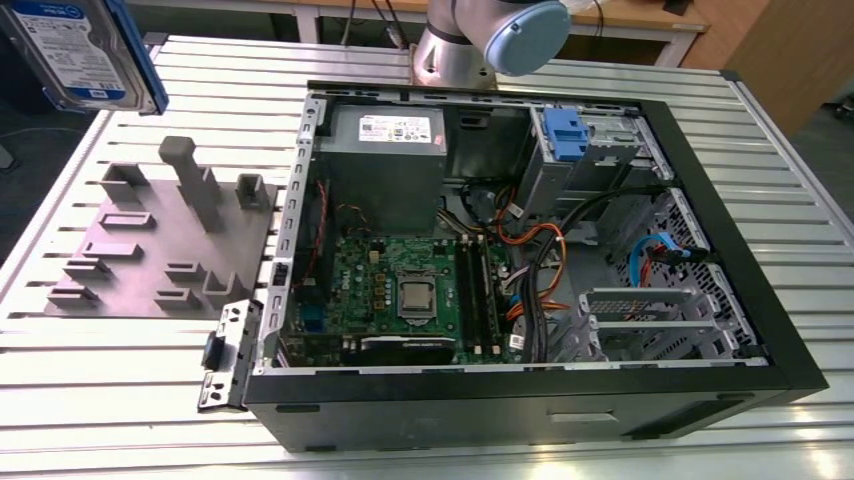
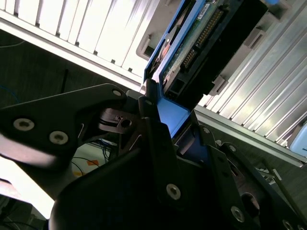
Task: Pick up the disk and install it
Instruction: 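Pick up the disk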
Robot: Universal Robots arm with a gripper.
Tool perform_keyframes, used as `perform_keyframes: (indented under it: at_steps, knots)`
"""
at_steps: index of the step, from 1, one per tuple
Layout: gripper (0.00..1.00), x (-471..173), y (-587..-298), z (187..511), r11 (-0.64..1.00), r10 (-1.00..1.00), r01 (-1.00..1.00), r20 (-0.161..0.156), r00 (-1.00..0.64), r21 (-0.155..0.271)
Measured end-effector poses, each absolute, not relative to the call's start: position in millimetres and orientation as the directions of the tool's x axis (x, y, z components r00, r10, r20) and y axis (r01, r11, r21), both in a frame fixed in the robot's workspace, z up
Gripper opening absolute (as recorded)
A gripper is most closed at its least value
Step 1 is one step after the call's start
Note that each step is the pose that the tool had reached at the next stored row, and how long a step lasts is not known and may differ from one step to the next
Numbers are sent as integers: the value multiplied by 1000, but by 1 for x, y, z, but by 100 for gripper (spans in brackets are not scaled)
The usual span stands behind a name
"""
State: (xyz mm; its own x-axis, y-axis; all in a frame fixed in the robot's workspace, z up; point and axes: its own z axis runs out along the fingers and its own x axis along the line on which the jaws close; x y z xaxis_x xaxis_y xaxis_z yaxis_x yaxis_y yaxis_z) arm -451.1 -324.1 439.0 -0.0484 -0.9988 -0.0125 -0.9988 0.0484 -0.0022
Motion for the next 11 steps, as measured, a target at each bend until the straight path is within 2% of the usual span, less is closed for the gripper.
perform_keyframes:
  at_steps: [11]
  knots:
    - [36, -451, -324, 441, 48, -999, -999, -12, -48, -2]
